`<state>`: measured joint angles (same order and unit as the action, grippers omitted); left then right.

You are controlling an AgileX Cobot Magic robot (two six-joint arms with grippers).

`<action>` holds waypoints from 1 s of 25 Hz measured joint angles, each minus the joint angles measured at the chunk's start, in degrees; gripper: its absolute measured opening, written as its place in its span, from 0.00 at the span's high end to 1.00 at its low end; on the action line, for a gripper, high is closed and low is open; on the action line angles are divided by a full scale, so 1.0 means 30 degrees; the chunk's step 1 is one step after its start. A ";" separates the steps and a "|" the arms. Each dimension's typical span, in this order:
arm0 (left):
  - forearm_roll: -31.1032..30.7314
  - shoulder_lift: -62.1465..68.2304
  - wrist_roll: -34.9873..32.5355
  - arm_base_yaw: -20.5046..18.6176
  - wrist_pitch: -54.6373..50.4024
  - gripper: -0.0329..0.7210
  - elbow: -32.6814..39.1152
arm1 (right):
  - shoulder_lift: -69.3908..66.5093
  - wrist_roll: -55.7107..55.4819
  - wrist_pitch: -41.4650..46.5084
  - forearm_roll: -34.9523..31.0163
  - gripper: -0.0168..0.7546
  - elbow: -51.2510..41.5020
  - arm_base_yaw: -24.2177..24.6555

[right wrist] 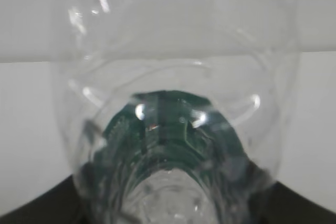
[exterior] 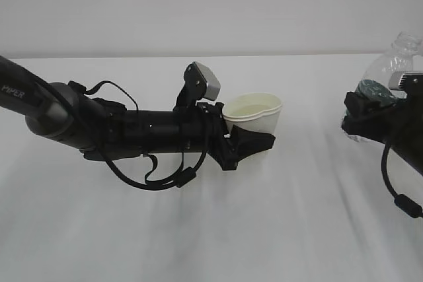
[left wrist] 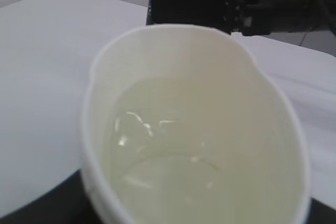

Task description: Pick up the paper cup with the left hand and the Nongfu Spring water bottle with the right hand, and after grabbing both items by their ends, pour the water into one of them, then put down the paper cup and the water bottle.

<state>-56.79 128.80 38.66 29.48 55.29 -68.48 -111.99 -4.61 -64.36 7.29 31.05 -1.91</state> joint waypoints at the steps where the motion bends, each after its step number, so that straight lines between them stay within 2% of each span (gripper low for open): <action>1: -0.0038 0.0000 0.0000 0.0000 0.0000 0.42 0.0000 | -0.0273 0.0000 0.0000 0.0000 0.49 0.0290 0.0000; 25: -0.0510 0.0000 0.0000 0.0000 0.0000 0.43 0.0000 | -0.4358 0.0000 -0.0012 0.0000 0.49 0.4028 0.0000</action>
<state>-58.32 128.80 38.66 29.48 55.29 -68.48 -125.07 -4.61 -64.39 7.29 43.14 -1.91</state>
